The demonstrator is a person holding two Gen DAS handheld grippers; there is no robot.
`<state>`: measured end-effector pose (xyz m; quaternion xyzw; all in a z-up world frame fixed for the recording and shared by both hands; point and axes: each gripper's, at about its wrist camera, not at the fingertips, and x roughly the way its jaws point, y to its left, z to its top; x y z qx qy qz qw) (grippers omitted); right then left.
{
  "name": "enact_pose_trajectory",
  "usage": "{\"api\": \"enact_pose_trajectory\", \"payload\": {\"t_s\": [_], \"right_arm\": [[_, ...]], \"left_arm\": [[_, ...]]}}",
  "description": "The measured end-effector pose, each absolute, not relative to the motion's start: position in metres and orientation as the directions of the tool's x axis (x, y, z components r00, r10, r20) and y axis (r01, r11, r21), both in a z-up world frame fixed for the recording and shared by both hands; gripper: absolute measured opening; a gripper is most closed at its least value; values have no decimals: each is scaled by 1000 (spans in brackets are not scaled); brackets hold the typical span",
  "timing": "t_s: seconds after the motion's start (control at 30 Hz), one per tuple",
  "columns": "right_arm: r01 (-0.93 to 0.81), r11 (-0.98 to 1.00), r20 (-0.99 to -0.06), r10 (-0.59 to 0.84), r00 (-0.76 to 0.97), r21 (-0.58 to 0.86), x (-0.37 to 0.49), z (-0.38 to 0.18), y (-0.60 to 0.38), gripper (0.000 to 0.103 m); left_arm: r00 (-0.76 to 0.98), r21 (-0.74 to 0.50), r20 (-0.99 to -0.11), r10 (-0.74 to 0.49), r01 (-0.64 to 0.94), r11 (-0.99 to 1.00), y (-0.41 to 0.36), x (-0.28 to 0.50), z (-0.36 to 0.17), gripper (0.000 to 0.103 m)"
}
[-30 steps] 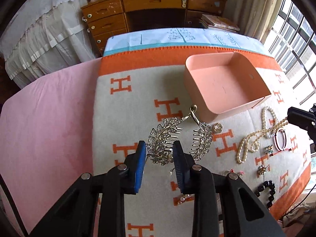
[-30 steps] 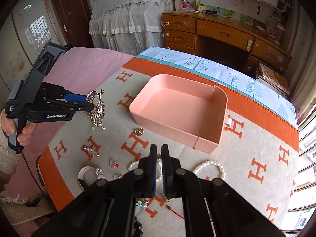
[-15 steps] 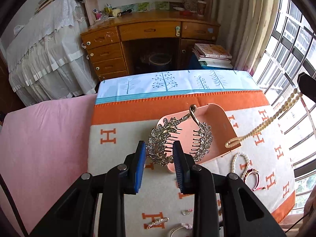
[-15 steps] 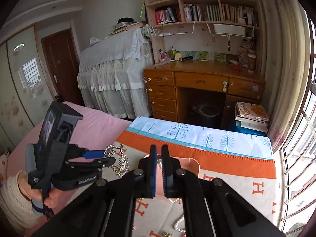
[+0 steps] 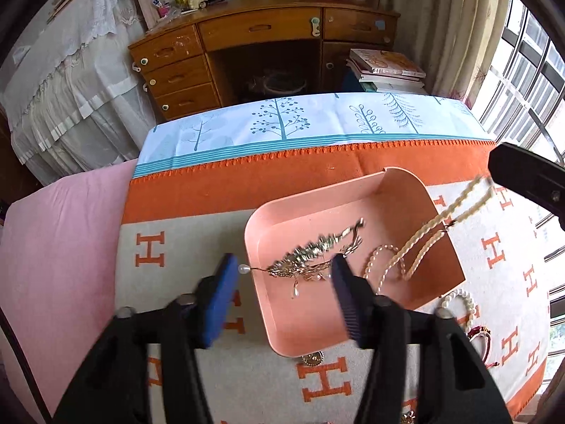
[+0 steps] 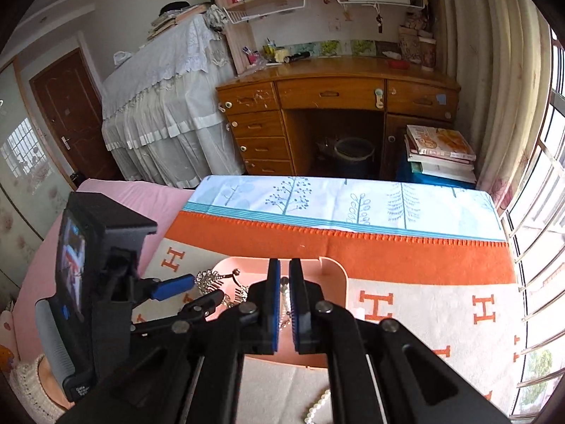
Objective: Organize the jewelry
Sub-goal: 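Carry the hair comb and pearl necklace into the pink box and release both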
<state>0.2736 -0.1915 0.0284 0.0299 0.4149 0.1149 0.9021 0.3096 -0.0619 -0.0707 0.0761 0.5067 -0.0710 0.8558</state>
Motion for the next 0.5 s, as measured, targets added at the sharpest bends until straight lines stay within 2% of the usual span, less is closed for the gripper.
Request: {"api": "enact_pose_trajectory", "payload": {"t_s": [0.03,0.1,0.23,0.3,0.37,0.5], "right_arm": [[-180,973,-753,227,617,146,274,24,-193,5],[-178,974,-770,220,600,140,273,19,-194,8],[-163,979,-769,194,609,118,263,20,-197,41],[-157,980,-749,192,634,119,254,25,-199,49],[-145,982,-732,184,656,117,243,31,-201,53],[-128,982,-693,190,695,141,223,41,-205,54]], "left_arm": [[502,66,-864,-41,193,979,-60,306,-68,83],[543,75,-839,-42,190,979,-57,300,-59,85],[550,16,-831,-84,175,984,-43,294,-45,85],[554,-24,-825,-113,167,986,-36,289,-40,85],[561,-37,-819,-119,156,987,-28,282,-36,85],[593,5,-800,-90,157,988,-18,260,-28,85]]}}
